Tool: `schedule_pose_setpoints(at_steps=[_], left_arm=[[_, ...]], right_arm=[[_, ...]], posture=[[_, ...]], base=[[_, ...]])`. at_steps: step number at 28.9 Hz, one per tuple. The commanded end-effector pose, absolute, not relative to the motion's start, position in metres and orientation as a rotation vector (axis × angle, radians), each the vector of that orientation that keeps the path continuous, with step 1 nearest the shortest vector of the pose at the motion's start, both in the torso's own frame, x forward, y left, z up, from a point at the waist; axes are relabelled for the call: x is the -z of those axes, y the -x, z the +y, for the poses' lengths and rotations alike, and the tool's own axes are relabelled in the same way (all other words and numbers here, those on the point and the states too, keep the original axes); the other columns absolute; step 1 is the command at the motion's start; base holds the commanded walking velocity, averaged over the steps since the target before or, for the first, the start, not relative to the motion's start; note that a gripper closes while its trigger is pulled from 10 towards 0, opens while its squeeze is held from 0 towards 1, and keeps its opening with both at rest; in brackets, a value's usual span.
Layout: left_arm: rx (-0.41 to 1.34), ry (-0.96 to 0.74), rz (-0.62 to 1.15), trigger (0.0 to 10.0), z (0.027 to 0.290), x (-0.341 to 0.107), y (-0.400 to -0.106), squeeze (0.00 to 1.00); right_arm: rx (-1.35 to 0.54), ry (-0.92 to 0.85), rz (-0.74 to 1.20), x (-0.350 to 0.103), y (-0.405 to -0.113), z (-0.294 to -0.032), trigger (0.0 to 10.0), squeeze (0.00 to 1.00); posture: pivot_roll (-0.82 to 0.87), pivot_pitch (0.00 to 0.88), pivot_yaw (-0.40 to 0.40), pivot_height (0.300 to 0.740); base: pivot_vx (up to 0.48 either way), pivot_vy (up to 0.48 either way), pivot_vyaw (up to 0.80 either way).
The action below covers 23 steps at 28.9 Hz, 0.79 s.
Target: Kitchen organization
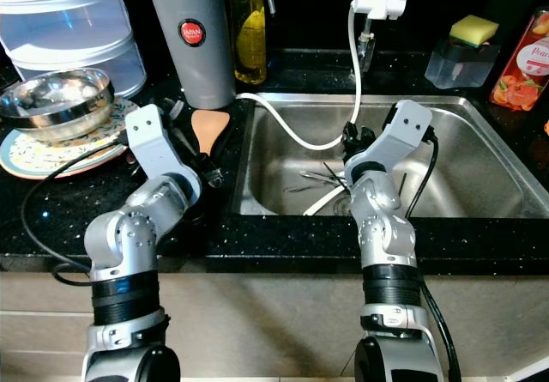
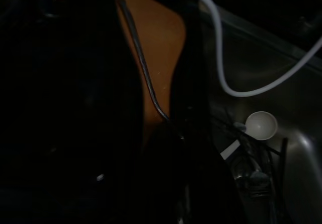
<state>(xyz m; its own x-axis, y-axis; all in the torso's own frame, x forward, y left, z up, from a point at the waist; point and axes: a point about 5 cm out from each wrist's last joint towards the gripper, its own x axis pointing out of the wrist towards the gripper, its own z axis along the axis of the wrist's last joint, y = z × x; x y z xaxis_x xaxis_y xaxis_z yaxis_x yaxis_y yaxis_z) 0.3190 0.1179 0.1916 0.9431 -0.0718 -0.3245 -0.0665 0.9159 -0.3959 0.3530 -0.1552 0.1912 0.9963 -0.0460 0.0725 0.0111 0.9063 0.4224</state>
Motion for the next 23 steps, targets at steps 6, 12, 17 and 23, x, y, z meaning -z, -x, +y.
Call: schedule_pose_setpoints(at_steps=[6, 12, 17, 23], left_arm=[[-0.066, 0.267, 0.396, 0.0, 0.113, -0.175, -0.325, 0.0], [-0.033, 0.14, 0.238, 10.0, 0.111, -0.195, -0.327, 0.0], [0.068, -0.202, -0.002, 10.0, 0.101, -0.219, -0.324, 0.0], [0.162, -0.392, -0.087, 10.0, 0.097, -0.22, -0.32, 0.0]], right_arm=[[0.044, -0.444, -0.071, -0.188, -0.353, -0.157, 10.0, 0.0], [0.044, -0.444, -0.071, -0.188, -0.354, -0.157, 10.0, 0.0], [0.002, -0.461, -0.108, -0.197, -0.353, -0.153, 10.0, 0.0], [-0.212, -0.57, -0.182, -0.22, -0.346, -0.131, 10.0, 0.0]], posture=[[0.15, 0.0, -0.032, 0.74], [0.15, 0.0, -0.032, 0.74], [0.15, 0.0, -0.033, 0.74], [0.15, 0.0, -0.03, 0.74]], base=[[0.0, 0.0, 0.0], [0.0, 0.0, 0.0], [0.0, 0.0, 0.0], [0.0, 0.0, 0.0]])
